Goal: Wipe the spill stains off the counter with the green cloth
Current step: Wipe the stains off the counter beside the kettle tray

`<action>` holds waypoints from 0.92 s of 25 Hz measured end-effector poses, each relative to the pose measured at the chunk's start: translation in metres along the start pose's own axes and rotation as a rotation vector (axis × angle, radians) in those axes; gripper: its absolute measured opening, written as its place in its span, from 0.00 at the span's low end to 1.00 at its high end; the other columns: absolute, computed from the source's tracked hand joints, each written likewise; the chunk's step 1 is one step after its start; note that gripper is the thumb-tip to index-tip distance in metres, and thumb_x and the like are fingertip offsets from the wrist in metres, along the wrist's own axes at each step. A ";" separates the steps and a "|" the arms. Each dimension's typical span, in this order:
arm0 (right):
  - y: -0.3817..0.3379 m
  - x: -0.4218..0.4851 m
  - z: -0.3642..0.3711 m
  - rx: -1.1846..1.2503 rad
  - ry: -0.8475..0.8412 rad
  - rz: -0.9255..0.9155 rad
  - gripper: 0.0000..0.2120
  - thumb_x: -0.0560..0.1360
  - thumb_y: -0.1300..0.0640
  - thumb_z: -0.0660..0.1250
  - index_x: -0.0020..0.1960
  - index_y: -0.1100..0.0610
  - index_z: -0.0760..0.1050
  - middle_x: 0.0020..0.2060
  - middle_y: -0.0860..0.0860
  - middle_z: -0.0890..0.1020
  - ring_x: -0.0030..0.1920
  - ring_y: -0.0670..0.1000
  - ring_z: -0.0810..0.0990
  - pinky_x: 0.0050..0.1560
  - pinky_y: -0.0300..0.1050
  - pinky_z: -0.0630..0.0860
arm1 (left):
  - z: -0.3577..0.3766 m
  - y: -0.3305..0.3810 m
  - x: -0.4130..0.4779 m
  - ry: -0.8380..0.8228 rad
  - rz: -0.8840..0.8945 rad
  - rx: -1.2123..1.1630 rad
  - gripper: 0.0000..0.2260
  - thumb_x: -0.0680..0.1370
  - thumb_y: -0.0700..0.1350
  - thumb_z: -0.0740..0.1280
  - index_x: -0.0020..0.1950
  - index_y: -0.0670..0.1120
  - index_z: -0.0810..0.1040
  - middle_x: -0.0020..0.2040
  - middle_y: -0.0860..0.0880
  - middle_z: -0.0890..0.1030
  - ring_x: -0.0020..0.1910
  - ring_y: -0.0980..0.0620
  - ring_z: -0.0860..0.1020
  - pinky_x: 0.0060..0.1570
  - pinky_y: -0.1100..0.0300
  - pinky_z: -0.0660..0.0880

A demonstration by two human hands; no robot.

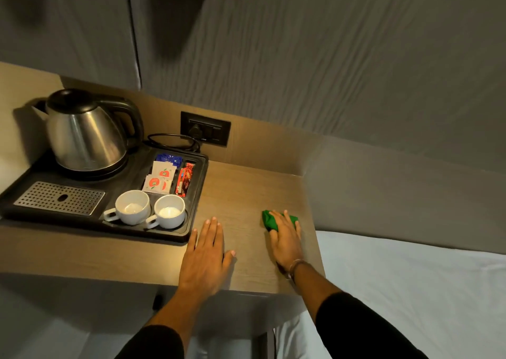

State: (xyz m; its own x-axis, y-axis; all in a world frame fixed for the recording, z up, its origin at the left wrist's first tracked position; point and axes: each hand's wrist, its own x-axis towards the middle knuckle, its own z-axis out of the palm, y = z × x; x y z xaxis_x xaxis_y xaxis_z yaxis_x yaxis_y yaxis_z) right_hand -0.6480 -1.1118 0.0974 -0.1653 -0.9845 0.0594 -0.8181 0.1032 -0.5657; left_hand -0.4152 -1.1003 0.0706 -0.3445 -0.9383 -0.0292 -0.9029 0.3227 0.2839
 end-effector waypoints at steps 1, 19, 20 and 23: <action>-0.001 -0.004 -0.001 0.016 -0.005 -0.011 0.26 0.81 0.66 0.60 0.78 0.51 0.67 0.78 0.52 0.69 0.83 0.54 0.53 0.83 0.61 0.43 | -0.002 0.004 -0.009 0.024 -0.012 -0.011 0.35 0.86 0.62 0.51 0.84 0.42 0.46 0.86 0.42 0.47 0.84 0.44 0.45 0.83 0.42 0.46; -0.117 -0.350 0.095 -0.122 -0.382 -1.001 0.32 0.79 0.61 0.66 0.80 0.50 0.61 0.81 0.49 0.64 0.83 0.55 0.50 0.83 0.59 0.47 | 0.012 0.023 -0.496 0.182 -0.787 0.127 0.39 0.81 0.66 0.38 0.84 0.42 0.49 0.85 0.43 0.49 0.84 0.42 0.49 0.82 0.41 0.48; -0.129 -0.377 0.104 -0.106 -0.420 -1.043 0.31 0.79 0.61 0.66 0.80 0.50 0.61 0.80 0.49 0.65 0.83 0.55 0.50 0.83 0.59 0.48 | 0.015 0.024 -0.533 0.177 -0.852 0.119 0.38 0.81 0.65 0.39 0.84 0.42 0.50 0.85 0.42 0.50 0.84 0.42 0.50 0.81 0.41 0.49; -0.165 -0.463 0.129 -0.037 -0.535 -1.160 0.31 0.79 0.64 0.66 0.79 0.51 0.63 0.79 0.50 0.68 0.83 0.56 0.53 0.83 0.58 0.49 | 0.032 0.030 -0.640 0.175 -1.055 0.080 0.37 0.83 0.65 0.43 0.84 0.42 0.50 0.85 0.43 0.51 0.84 0.43 0.49 0.82 0.41 0.49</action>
State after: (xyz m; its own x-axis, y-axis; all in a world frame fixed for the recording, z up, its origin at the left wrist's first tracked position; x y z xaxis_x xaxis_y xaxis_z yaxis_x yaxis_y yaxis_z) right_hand -0.3656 -0.6918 0.0566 0.8872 -0.4332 0.1589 -0.3497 -0.8560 -0.3808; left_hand -0.2298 -0.4859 0.0675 0.6556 -0.7505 -0.0835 -0.7392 -0.6604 0.1317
